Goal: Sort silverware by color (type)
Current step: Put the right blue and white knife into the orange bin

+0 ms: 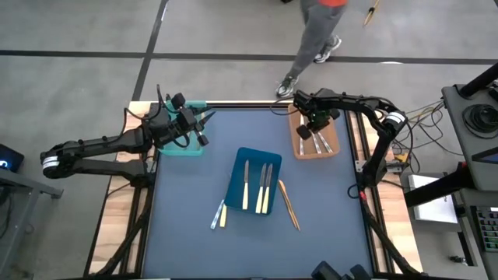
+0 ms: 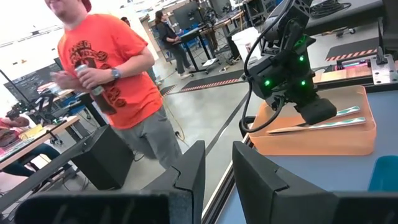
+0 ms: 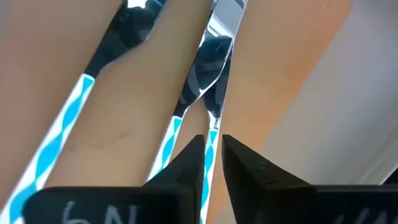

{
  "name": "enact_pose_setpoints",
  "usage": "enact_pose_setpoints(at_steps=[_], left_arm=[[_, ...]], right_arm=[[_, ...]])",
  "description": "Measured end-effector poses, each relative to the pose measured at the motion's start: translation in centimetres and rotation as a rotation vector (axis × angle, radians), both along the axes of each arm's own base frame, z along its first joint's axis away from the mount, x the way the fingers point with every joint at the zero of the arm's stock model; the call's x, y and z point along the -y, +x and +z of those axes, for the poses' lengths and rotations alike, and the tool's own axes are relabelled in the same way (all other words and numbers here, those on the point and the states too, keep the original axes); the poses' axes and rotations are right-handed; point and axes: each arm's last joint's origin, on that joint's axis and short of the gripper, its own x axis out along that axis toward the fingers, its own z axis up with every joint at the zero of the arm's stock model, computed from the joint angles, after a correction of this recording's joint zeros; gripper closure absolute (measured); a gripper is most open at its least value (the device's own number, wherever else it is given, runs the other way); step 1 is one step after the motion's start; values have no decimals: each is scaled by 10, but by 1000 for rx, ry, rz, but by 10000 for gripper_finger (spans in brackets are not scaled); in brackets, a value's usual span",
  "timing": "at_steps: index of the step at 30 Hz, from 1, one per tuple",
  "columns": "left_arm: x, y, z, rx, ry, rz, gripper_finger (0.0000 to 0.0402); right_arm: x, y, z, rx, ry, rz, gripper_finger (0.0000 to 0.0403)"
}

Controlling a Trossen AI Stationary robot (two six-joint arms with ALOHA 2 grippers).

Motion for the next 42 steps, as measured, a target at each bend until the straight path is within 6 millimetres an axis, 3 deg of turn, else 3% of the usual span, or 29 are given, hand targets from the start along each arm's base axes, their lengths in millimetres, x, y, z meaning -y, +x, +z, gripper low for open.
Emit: enact_pose_setpoints(at_steps=[10,30,35,42], left_arm=[[0,0,-1,-6,0,0,338],[0,0,-1,-9,-1,-1,338],[0,0,-1,-16,2,0,338],[0,0,-2,-17,1,-1,338]], right_arm=[[-2,-2,-7,-22,28,67,321],[-3,-2,-12,-23,38,167,329],[-3,-2,-11,-10,18,84,344],[-3,-2,-11,-13,19,74,292]])
